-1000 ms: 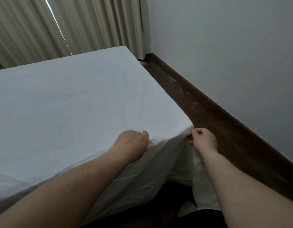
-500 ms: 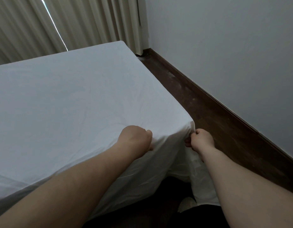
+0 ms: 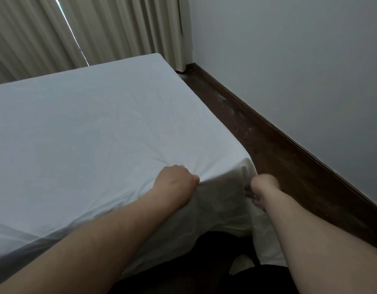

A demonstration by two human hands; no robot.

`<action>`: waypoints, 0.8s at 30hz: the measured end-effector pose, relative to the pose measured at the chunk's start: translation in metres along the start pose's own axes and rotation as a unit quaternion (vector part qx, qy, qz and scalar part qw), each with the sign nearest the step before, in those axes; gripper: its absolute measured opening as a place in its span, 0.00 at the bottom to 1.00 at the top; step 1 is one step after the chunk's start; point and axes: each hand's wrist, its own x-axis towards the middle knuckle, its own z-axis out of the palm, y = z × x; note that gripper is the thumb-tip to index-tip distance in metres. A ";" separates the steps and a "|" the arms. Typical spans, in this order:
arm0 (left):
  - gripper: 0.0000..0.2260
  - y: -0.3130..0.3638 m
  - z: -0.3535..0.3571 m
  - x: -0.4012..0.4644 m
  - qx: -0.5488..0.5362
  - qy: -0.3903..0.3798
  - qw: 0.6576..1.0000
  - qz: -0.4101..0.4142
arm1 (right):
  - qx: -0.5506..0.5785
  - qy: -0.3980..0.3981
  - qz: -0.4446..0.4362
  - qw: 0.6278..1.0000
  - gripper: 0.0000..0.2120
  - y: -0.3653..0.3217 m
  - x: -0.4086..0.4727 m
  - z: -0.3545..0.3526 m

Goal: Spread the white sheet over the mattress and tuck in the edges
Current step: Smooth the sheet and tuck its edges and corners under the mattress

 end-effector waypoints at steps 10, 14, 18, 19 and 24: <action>0.07 0.005 0.002 0.001 -0.024 0.023 0.999 0.027 | -0.042 0.007 -0.190 0.981 0.21 -0.020 -0.023 0.005; 0.07 0.002 0.001 -0.001 -0.028 0.020 0.999 0.031 | -0.049 0.070 -0.190 0.978 0.14 -0.016 -0.012 0.001; 0.11 -0.004 -0.007 -0.003 -0.065 0.007 0.997 0.040 | -0.064 0.108 -0.167 0.978 0.14 -0.017 -0.010 0.003; 0.13 -0.007 -0.009 -0.003 -0.075 0.013 0.997 0.033 | -0.069 0.116 -0.166 0.977 0.15 -0.018 -0.011 0.004; 0.13 -0.027 -0.004 -0.010 -0.166 0.073 0.980 -0.084 | -0.098 0.094 -0.114 0.984 0.17 -0.020 -0.007 0.011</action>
